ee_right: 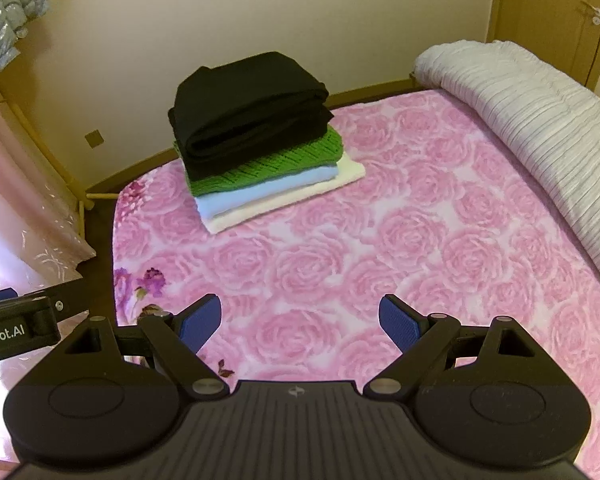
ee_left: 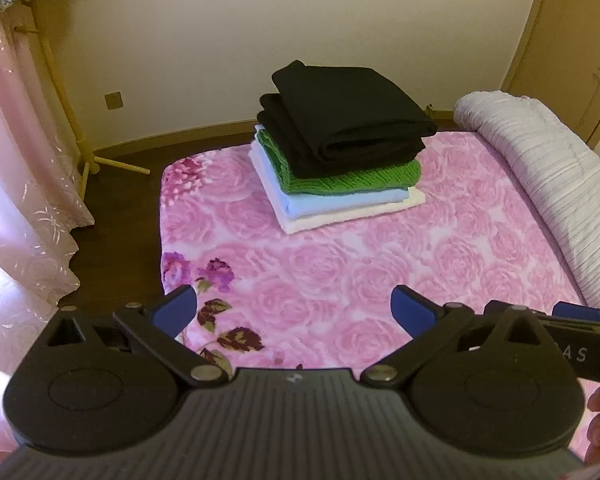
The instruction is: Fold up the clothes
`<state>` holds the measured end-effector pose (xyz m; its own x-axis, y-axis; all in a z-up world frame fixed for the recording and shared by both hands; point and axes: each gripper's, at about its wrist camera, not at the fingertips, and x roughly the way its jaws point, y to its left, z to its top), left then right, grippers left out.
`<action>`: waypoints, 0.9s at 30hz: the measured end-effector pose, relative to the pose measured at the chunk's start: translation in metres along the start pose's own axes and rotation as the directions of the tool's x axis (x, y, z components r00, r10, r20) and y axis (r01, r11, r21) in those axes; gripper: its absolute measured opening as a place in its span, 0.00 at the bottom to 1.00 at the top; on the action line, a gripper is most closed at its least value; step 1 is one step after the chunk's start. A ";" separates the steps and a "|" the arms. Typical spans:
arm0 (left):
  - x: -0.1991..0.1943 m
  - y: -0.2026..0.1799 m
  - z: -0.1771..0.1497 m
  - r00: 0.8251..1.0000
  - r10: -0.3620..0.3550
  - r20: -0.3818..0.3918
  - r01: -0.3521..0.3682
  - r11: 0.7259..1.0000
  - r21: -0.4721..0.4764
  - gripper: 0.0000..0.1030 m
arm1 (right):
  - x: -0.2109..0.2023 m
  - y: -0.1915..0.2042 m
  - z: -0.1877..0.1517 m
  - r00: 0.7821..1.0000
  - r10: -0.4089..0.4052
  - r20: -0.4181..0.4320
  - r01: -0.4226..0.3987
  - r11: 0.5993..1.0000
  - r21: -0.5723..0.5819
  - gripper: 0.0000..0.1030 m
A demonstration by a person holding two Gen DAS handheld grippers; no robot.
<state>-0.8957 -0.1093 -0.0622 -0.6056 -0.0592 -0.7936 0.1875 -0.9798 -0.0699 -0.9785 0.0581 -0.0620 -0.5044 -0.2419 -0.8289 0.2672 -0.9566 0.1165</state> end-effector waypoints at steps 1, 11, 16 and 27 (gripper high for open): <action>0.003 -0.001 0.002 1.000 0.000 -0.003 0.000 1.000 0.002 0.99 | 0.003 -0.001 0.002 1.000 -0.001 -0.003 0.001 1.000 -0.002 0.86; 0.030 -0.007 0.015 1.000 0.015 -0.018 -0.014 1.000 0.017 0.99 | 0.027 -0.006 0.017 1.000 0.012 -0.024 -0.012 1.000 0.001 0.86; 0.044 -0.009 0.023 0.999 0.026 -0.022 -0.025 0.999 0.025 0.99 | 0.038 -0.007 0.024 0.999 0.012 -0.031 -0.012 1.000 0.000 0.86; 0.069 -0.009 0.036 0.999 0.038 -0.036 -0.037 0.999 0.035 0.99 | 0.060 -0.009 0.039 0.999 0.010 -0.047 -0.010 1.000 0.002 0.86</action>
<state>-0.9673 -0.1113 -0.0943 -0.5694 -0.0898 -0.8172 0.1829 -0.9829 -0.0194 -1.0434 0.0455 -0.0912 -0.4624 -0.2432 -0.8527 0.2708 -0.9544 0.1254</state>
